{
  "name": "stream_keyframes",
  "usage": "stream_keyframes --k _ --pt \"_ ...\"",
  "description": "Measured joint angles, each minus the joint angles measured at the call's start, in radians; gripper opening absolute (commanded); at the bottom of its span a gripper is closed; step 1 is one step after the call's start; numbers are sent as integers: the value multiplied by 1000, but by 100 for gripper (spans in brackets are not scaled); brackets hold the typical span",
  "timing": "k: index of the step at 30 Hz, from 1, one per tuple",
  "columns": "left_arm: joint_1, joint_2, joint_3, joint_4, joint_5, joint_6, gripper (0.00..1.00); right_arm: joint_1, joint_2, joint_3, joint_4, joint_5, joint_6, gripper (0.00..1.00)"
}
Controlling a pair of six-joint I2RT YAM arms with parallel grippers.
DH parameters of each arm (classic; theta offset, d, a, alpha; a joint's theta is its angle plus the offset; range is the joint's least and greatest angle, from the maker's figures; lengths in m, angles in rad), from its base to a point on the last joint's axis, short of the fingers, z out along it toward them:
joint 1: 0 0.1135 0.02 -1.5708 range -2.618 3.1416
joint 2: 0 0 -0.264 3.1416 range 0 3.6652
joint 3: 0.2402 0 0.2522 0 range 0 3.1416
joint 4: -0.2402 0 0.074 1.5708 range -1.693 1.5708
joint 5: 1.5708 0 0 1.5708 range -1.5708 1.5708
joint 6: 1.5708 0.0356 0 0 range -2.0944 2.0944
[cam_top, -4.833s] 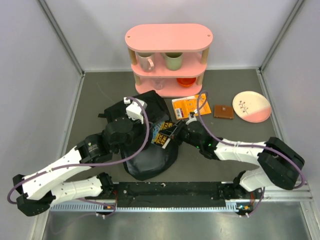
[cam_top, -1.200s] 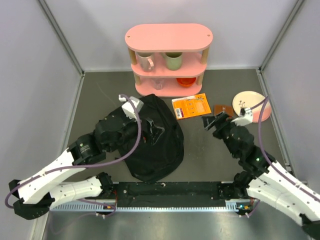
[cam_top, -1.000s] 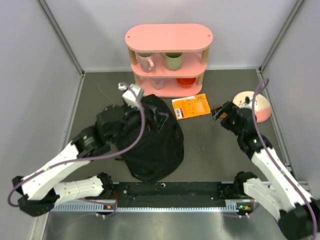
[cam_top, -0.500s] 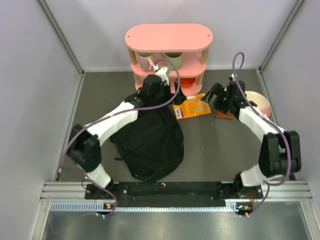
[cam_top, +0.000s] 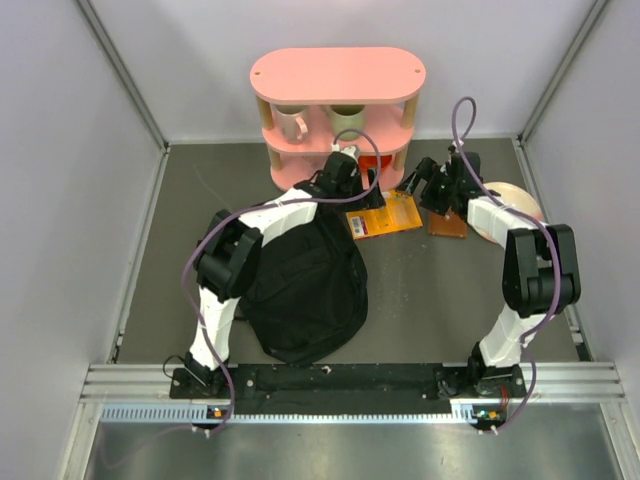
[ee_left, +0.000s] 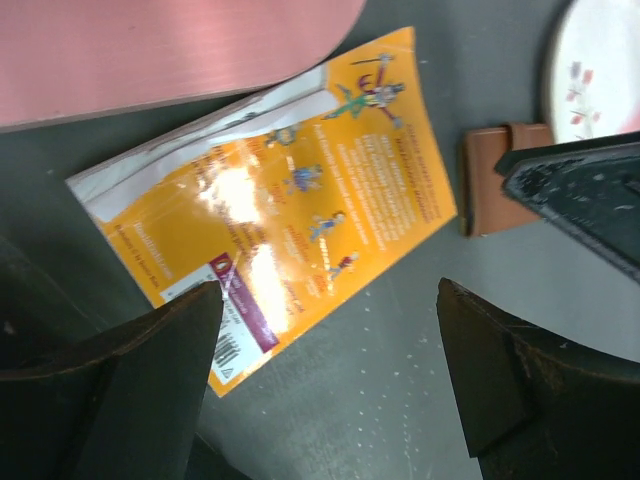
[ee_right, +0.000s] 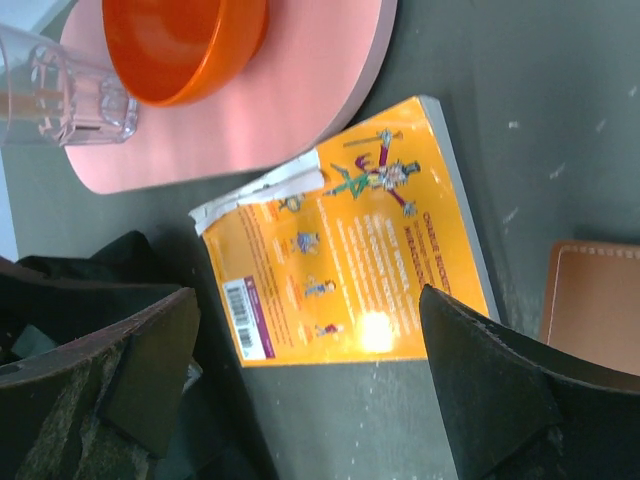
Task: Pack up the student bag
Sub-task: Pick up the book from the center of the board.
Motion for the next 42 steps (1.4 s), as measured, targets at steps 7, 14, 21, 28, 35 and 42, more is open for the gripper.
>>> stream_keyframes --k 7,14,21,28,35,42 --pt "0 42 48 -99 -111 -19 93 -2 104 57 14 0 -25 90" --pt "0 77 59 -150 -192 -24 93 -2 159 57 16 -2 -38 90" --pt "-1 124 78 -163 -195 -27 93 -4 199 93 21 -28 -46 90" --pt "-3 150 93 -161 -167 -39 91 -5 214 105 44 -42 -56 90" --pt "-3 150 88 -150 -159 -43 85 -16 157 44 76 16 -86 92" --pt "0 151 88 -143 -120 -49 81 -56 199 77 98 -54 -85 85"
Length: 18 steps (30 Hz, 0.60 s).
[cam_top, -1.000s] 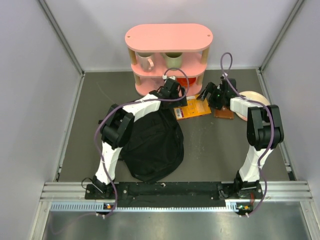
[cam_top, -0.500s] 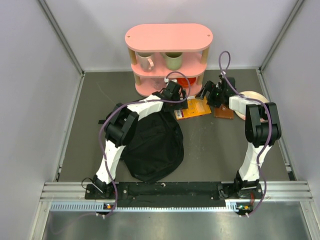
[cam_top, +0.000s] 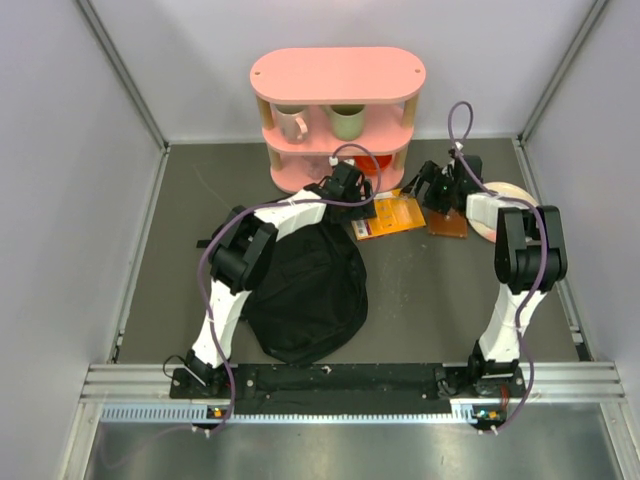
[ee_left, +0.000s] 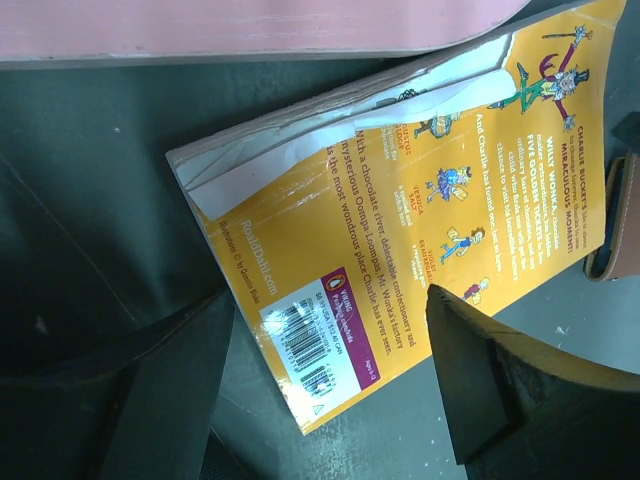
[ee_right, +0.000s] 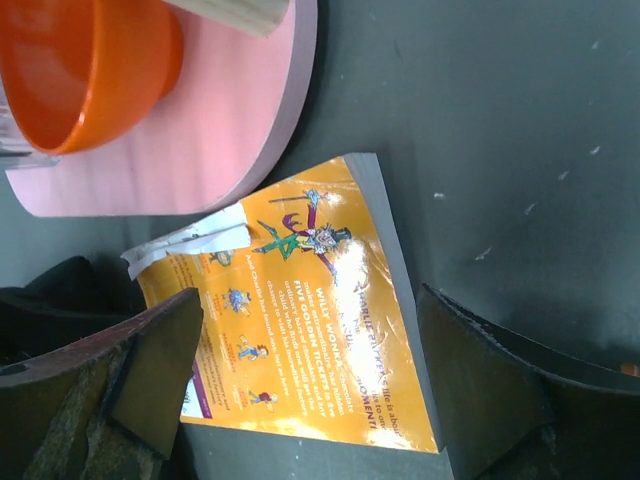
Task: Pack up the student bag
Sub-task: Pick up the book from the center of the board.
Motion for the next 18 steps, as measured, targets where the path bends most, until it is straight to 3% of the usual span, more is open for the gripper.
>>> stream_keyframes --k 5,9,16,18 --pt "0 0 -1 0 21 0 80 -4 47 -2 20 -56 11 79" --pt "1 0 -7 7 31 3 75 -16 49 -19 60 -98 14 64" --pt "11 -6 -30 24 52 21 59 -50 35 -128 219 -180 29 54" --pt "14 -9 -35 24 52 27 51 -54 27 -140 244 -209 35 50"
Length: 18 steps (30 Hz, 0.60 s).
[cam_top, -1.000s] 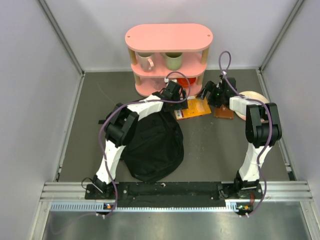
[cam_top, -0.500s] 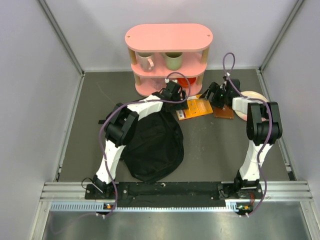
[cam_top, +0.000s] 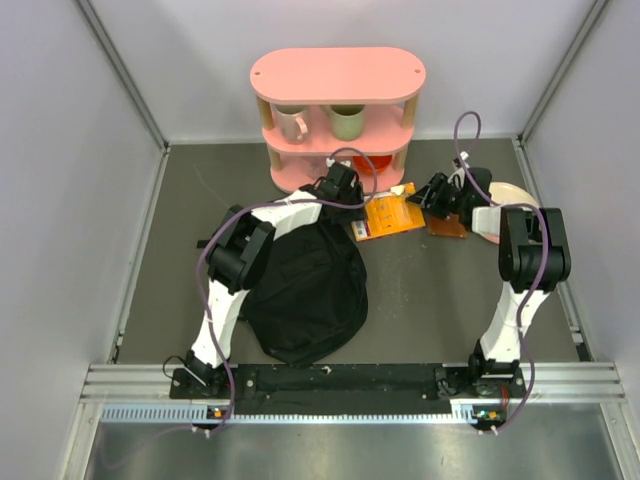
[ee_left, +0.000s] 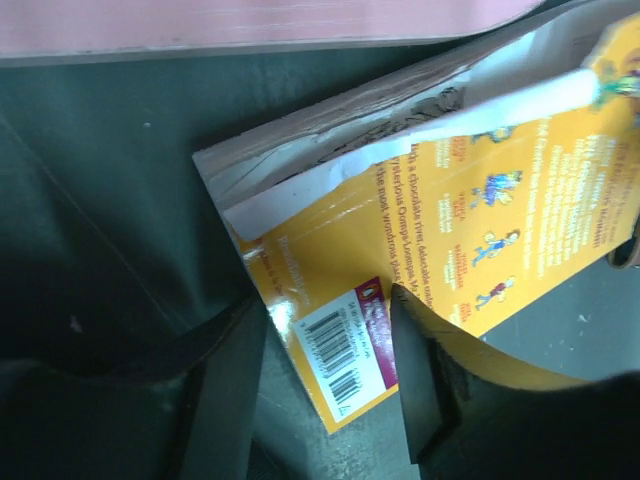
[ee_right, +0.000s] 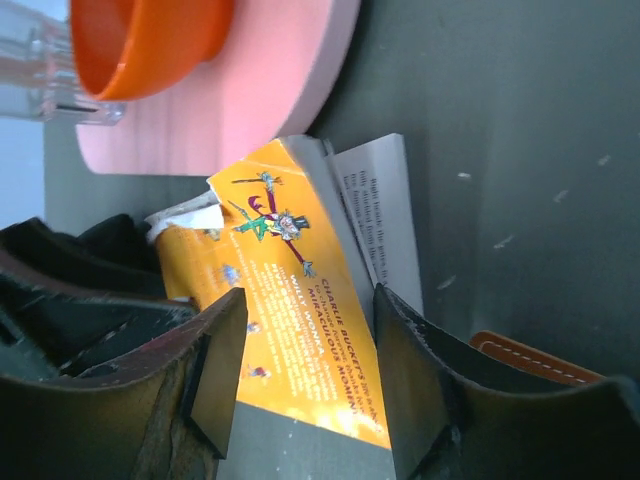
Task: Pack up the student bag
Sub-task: Pick up the book from the center of the board.
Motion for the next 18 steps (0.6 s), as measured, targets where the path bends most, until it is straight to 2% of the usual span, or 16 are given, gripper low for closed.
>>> stream_keyframes --k 2,5,11,16,18 --pt "3 -1 -5 -3 -3 5 46 -3 -12 -10 31 -27 7 42" --pt "9 -2 -9 -6 -2 11 42 -5 -27 -23 86 -70 19 39" --pt "12 -3 -13 -9 -2 21 36 -9 -30 -58 186 -134 54 43" --pt "14 -5 -15 -11 4 24 34 -9 -30 -56 154 -127 23 45" --pt "14 -7 -17 -9 8 24 34 -9 -30 -55 110 -108 -11 52"
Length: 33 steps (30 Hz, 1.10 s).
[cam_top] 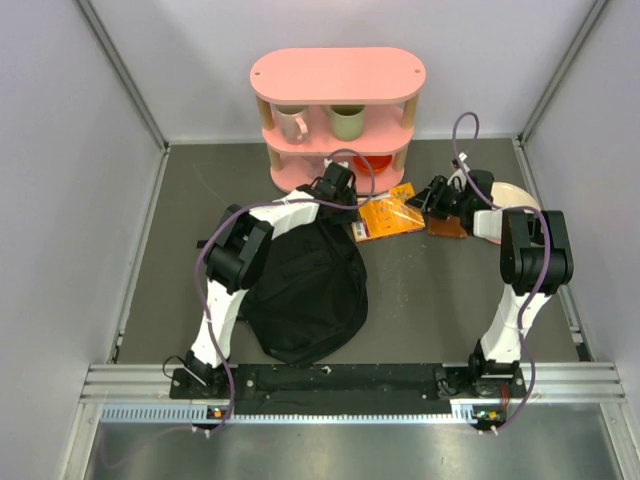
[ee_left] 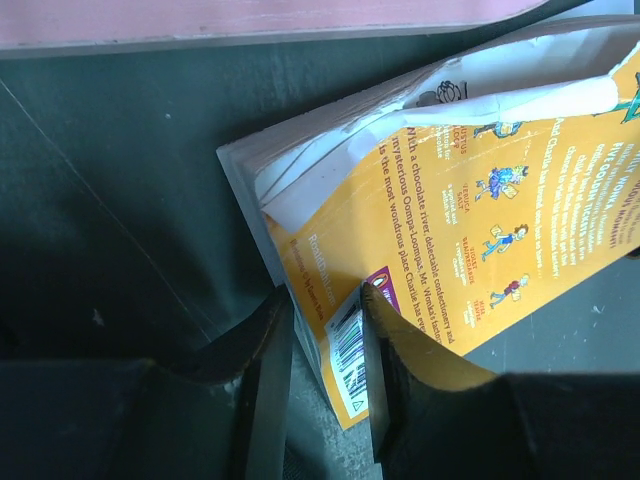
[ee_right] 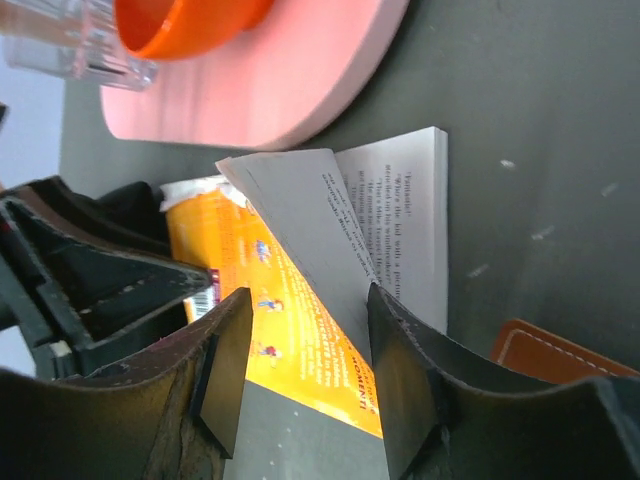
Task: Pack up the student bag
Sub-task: Pick up the book from the center of the board.
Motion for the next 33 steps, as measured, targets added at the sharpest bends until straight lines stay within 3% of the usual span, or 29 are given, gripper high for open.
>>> stream_keyframes --k 4,5,7,8,11,17,20,21,23,25,33 --pt "0 -6 -9 6 16 -1 34 1 -2 13 -112 37 -78 39" --pt "1 -7 -11 7 20 -2 34 1 -3 18 -135 43 -93 24" --pt "1 -7 -13 8 23 -3 34 1 -4 24 -162 53 -112 13" --pt "2 -7 -13 8 24 -3 34 0 -4 27 -168 53 -120 0" --pt "4 -8 -13 8 27 0 36 0 -4 31 -169 45 -130 0" --pt "5 -43 -53 31 39 -8 71 2 -12 31 -173 5 -101 0" --pt "2 -86 -86 36 51 -3 78 13 -45 30 -196 -9 -65 0" --pt "2 -109 -103 37 52 1 85 14 -60 29 -201 -14 -52 0" --pt "1 -168 -136 37 66 8 87 14 -110 15 -199 -28 -14 0" --pt "-6 -256 -179 40 74 17 97 14 -177 -14 -199 -36 24 0" --pt "-24 -671 -357 59 60 58 98 14 -468 -125 -183 -42 175 0"
